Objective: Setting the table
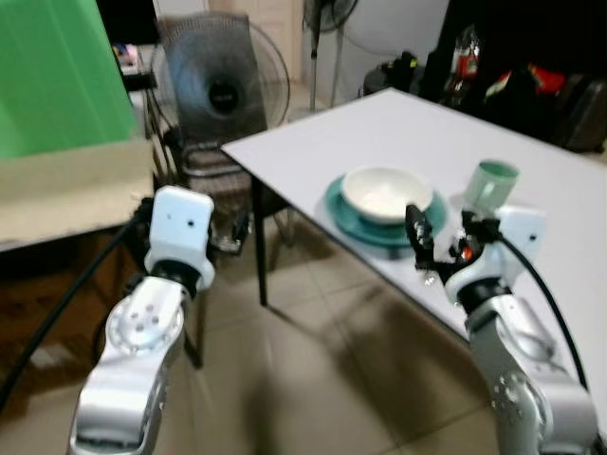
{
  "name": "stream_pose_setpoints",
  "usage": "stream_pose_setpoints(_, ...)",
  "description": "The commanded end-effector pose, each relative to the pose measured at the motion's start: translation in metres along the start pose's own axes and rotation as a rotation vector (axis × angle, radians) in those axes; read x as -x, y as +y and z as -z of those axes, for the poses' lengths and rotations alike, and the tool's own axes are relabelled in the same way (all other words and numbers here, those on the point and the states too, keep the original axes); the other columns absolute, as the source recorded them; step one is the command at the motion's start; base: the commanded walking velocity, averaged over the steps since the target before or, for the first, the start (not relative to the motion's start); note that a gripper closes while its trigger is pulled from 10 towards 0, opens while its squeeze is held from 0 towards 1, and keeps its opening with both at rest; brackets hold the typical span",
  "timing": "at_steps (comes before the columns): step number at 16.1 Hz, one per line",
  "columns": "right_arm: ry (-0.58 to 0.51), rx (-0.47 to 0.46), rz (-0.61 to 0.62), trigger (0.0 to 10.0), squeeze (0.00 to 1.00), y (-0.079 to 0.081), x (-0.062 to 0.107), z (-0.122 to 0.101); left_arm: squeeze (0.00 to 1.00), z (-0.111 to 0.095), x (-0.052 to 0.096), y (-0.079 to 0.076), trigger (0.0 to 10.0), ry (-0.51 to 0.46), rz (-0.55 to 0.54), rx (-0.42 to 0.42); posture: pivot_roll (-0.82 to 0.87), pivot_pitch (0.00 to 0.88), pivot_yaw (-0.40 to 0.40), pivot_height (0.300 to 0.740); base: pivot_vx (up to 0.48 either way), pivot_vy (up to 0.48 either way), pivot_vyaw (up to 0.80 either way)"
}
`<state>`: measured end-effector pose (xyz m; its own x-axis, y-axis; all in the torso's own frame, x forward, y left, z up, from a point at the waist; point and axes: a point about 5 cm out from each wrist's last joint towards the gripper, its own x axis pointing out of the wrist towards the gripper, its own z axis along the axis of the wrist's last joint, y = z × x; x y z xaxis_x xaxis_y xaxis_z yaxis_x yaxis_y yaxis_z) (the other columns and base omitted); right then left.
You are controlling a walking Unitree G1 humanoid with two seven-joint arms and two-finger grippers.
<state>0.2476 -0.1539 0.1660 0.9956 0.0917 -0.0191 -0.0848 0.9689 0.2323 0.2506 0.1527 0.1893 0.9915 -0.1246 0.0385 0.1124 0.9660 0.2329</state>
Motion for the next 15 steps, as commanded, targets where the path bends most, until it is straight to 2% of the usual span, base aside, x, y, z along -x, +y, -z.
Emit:
stream_pose_setpoints(1,-0.004,-0.015,-0.020,10.0,0.00,0.0047,-0.0026,-0.0033,0.00,0.0013,-0.0014,0.0040,10.0,0.005,-0.011,-0.014,-0.09,0.000,-0.001,0.740,0.000,0.319,0.00)
stream_pose_setpoints(7,0.047,-0.003,-0.012,10.0,0.00,0.0034,-0.0042,0.0016,0.00,0.0023,-0.0030,0.0048,10.0,0.003,-0.010,-0.017,-0.09,0.000,0.000,0.740,0.000,0.316,0.00)
stream_pose_setpoints(15,0.045,0.006,-0.014,10.0,0.00,0.0038,-0.0053,0.0022,0.00,0.0023,-0.0026,0.0052,10.0,0.001,-0.011,-0.015,-0.09,0.000,-0.002,0.740,0.000,0.314,0.00)
